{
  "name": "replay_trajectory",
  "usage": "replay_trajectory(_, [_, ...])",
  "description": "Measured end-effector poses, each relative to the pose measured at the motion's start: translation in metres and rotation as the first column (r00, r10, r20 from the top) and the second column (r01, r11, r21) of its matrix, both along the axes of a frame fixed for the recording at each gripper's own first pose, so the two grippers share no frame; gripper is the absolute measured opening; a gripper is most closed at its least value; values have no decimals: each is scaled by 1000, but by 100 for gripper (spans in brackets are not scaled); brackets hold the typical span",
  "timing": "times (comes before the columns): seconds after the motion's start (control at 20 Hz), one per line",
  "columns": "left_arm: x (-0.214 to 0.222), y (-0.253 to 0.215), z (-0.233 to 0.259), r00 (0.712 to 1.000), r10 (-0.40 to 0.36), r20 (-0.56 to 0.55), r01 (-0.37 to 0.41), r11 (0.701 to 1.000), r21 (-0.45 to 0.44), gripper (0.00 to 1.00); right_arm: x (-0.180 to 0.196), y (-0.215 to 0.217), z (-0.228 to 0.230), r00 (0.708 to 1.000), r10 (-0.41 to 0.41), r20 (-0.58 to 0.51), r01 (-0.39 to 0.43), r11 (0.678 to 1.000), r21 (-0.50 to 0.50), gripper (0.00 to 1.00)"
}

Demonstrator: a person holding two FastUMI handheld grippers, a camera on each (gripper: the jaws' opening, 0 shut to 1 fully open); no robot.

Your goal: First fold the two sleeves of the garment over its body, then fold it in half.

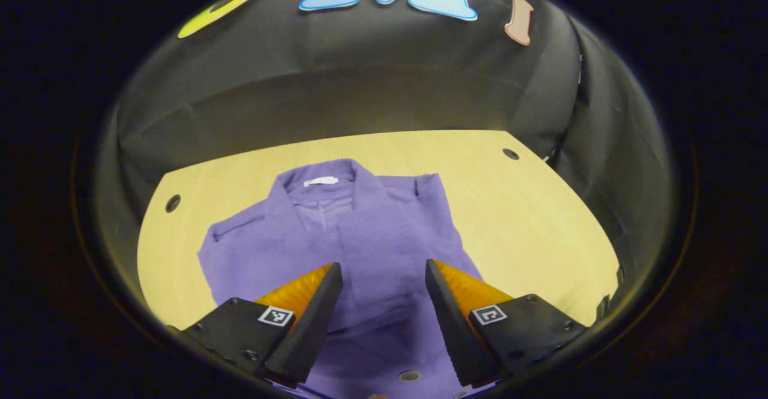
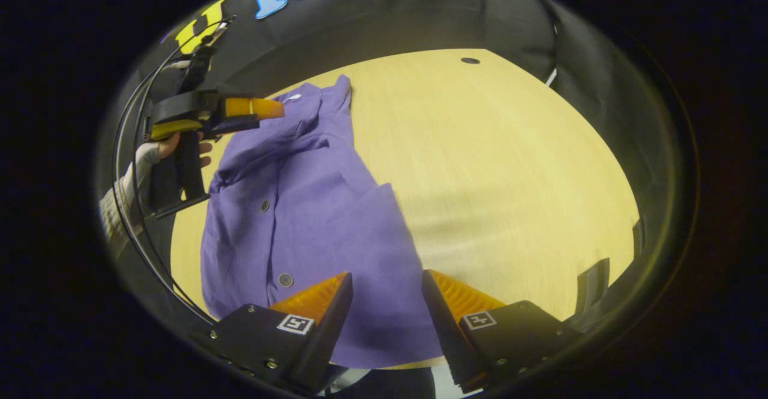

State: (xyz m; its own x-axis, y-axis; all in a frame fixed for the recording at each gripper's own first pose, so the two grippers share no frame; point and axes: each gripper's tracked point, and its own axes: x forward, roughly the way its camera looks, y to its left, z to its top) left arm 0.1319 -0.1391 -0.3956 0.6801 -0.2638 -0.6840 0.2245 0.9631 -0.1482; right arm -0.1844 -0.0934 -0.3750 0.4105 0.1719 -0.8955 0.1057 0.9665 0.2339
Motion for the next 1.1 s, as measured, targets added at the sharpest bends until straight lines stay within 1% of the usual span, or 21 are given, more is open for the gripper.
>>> replay_trajectory(0.1, [-19,20,-4,1000,5,-8,-5,1000,5,94,-6,4,-4,999,41,-19,-41,999,-5,75])
replay_trajectory(0.15, [-29,31,-8,1000,16,-14,-16,1000,7,91,-9,5,-7,997,64,-29,-65,998,-11,75])
replay_trajectory(0.2, [-41,42,-10,999,31,-22,-31,999,10,92,-12,6,-9,995,89,-39,-89,996,-18,75])
replay_trajectory(0.25, [-54,53,-14,998,49,-32,-48,999,13,91,-16,9,-12,992,113,-50,-114,993,-25,75])
replay_trajectory(0.3, [-68,64,-17,997,68,-43,-67,998,17,92,-19,11,-15,988,139,-61,-141,989,-32,75])
replay_trajectory(0.45, [-111,94,-27,990,123,-68,-121,992,30,91,-29,14,-23,971,218,-93,-224,973,-52,75])
replay_trajectory(0.55, [-144,108,-32,984,155,-91,-152,988,35,92,-31,16,-27,961,256,-108,-263,963,-58,75])
replay_trajectory(0.6, [-160,114,-33,980,169,-103,-166,985,40,92,-33,16,-28,956,268,-116,-277,959,-62,71])
replay_trajectory(0.65, [-175,120,-35,977,183,-114,-179,983,44,91,-33,15,-31,953,278,-118,-287,955,-72,76])
replay_trajectory(0.7, [-191,123,-38,973,193,-126,-189,981,46,93,-34,14,-31,951,286,-119,-296,952,-73,76])
replay_trajectory(0.8, [-224,127,-43,967,202,-158,-196,979,54,92,-39,13,-33,946,297,-130,-309,948,-78,77])
replay_trajectory(0.85, [-239,129,-45,964,205,-172,-197,979,58,93,-39,14,-35,945,304,-124,-315,946,-81,75])
replay_trajectory(0.9, [-253,131,-45,961,207,-182,-199,978,63,92,-38,13,-34,942,312,-122,-323,942,-86,79])
replay_trajectory(1.0, [-277,128,-48,955,208,-209,-200,978,58,92,-39,13,-34,938,322,-128,-334,938,-95,79])
replay_trajectory(1.05, [-288,127,-50,953,206,-223,-198,979,56,92,-40,12,-34,937,322,-132,-336,937,-100,75])
replay_trajectory(1.1, [-298,126,-54,950,201,-239,-193,979,60,93,-40,12,-34,937,322,-135,-336,936,-103,79])
